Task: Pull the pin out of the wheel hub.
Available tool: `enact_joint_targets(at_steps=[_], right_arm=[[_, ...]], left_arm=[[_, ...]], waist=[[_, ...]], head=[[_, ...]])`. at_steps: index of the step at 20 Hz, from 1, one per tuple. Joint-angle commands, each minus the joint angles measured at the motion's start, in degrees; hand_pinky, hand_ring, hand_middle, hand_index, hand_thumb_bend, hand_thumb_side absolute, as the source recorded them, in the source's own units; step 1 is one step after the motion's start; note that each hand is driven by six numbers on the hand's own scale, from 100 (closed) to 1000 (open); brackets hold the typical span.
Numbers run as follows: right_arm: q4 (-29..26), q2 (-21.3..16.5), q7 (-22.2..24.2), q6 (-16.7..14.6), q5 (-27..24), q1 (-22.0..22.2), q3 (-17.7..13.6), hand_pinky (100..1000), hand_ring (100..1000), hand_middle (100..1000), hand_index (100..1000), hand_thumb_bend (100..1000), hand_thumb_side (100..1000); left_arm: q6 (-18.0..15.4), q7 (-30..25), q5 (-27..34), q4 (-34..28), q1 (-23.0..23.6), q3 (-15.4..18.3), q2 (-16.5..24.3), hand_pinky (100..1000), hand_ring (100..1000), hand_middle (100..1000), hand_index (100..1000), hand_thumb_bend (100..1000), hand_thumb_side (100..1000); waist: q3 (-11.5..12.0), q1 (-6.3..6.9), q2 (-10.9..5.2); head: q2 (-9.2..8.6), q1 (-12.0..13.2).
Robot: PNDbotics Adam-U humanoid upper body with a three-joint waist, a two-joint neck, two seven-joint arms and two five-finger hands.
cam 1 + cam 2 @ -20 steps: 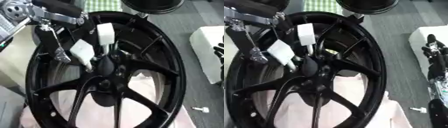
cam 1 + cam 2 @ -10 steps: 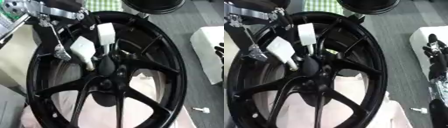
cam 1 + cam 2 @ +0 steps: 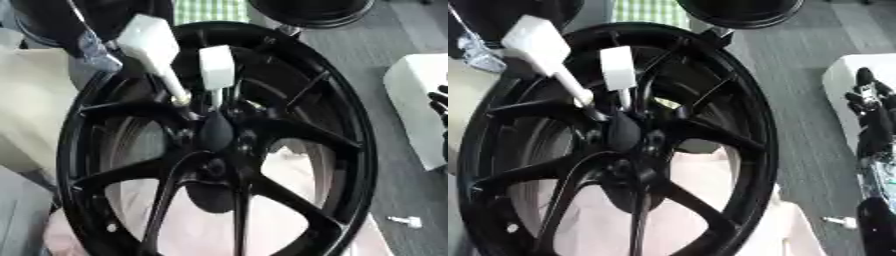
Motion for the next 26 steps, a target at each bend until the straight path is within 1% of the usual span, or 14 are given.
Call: enact_joint_targets(at_steps=[1, 4, 6, 12, 14, 16, 18, 20, 23, 24, 25, 26], right_arm=[[-0.6, -1.4, -0.2, -0.2, -0.4, -0.4, -0.6, 861, 694, 621, 735, 612, 443], [-0.6, -1.6, -0.3, -0.3, -0.5, -0.2, -0.7, 861, 695, 621, 735, 613, 443], [-0.5, -1.7, -0.5, -0.4, -0.6, 0.0, -0.9, 861, 695, 621, 735, 614, 444], [-0.5, -2.1, -1.2, -0.9, -1.0, 0.3, -1.8, 861, 695, 621, 736, 613, 441], [-0.6, -2.1, -1.4, -1.0, -1.1, 0.2, -2.0, 860, 695, 621, 736, 614, 440], [-0.6, -2.1, -1.5, -1.1, -1.2, -0.1, -2.1, 860, 695, 621, 736, 614, 439], [-0.7, -2.0, -1.6, -1.2, -1.3, -0.3, -2.3, 860, 695, 621, 736, 613, 437], [-0.7, -1.9, -1.7, -1.3, -1.5, -0.5, -2.4, 860, 695, 622, 736, 612, 436], [-0.7, -1.8, -1.7, -1.3, -1.5, -0.6, -2.3, 860, 695, 622, 735, 613, 437], [-0.6, -1.7, -1.7, -1.3, -1.5, -0.6, -2.3, 860, 695, 622, 735, 612, 437], [-0.6, -1.7, -1.7, -1.3, -1.5, -0.6, -2.3, 860, 695, 622, 735, 612, 436], [-0.6, -1.7, -1.7, -1.3, -1.5, -0.6, -2.3, 860, 695, 622, 735, 613, 436]], left_arm=[[0.1, 1.2, 2.7, 1.2, -1.2, 5.2, 3.2, 579, 328, 190, 340, 352, 100], [0.0, 3.7, 4.8, 2.6, 0.1, 9.3, 5.3, 583, 330, 186, 339, 359, 100], [-0.4, 5.5, 6.4, 3.5, 1.8, 12.3, 7.4, 584, 329, 185, 338, 360, 100], [-1.9, 11.4, 9.3, 4.3, 10.6, 21.2, 15.3, 586, 336, 189, 345, 358, 100], [-3.7, 17.6, 7.1, 1.8, 18.5, 26.0, 18.0, 587, 349, 200, 353, 362, 100], [-4.4, 24.6, 4.0, -0.9, 26.5, 29.8, 19.3, 586, 353, 205, 357, 354, 100], [-4.2, 30.8, 0.5, -2.3, 33.4, 33.2, 18.3, 590, 365, 233, 383, 346, 100], [-3.9, 35.4, -1.8, -2.9, 39.1, 35.2, 16.7, 600, 374, 247, 399, 361, 100], [-3.1, 39.1, -4.8, -2.7, 44.4, 37.2, 14.5, 645, 435, 347, 506, 497, 105], [-2.8, 40.0, -5.4, -2.5, 45.3, 37.5, 13.9, 650, 441, 354, 514, 508, 127], [-2.4, 40.8, -6.1, -2.1, 46.2, 37.9, 13.6, 722, 521, 449, 605, 625, 281], [-2.1, 41.6, -7.1, -1.7, 47.0, 38.3, 13.3, 792, 613, 530, 686, 722, 406]], waist=[[0.2, -0.15, -1.78], [0.8, -0.23, -1.82], [1.2, -0.33, -1.77], [2.2, -0.4, -1.46], [2.2, -0.31, -1.39], [2.1, -0.24, -1.31], [2.2, -0.42, -1.27], [2.3, -0.65, -1.22], [2.6, -0.93, -1.27], [2.7, -0.97, -1.3], [2.7, -1.02, -1.34], [2.8, -1.06, -1.38]], head=[[0.21, -0.3], [0.63, -0.5], [0.96, -0.6], [1.81, -1.0], [1.93, -1.0], [1.98, -0.9], [2.1, -0.9], [1.98, -0.8], [1.82, -0.5], [1.83, -0.4], [1.79, -0.4], [1.75, -0.3]])
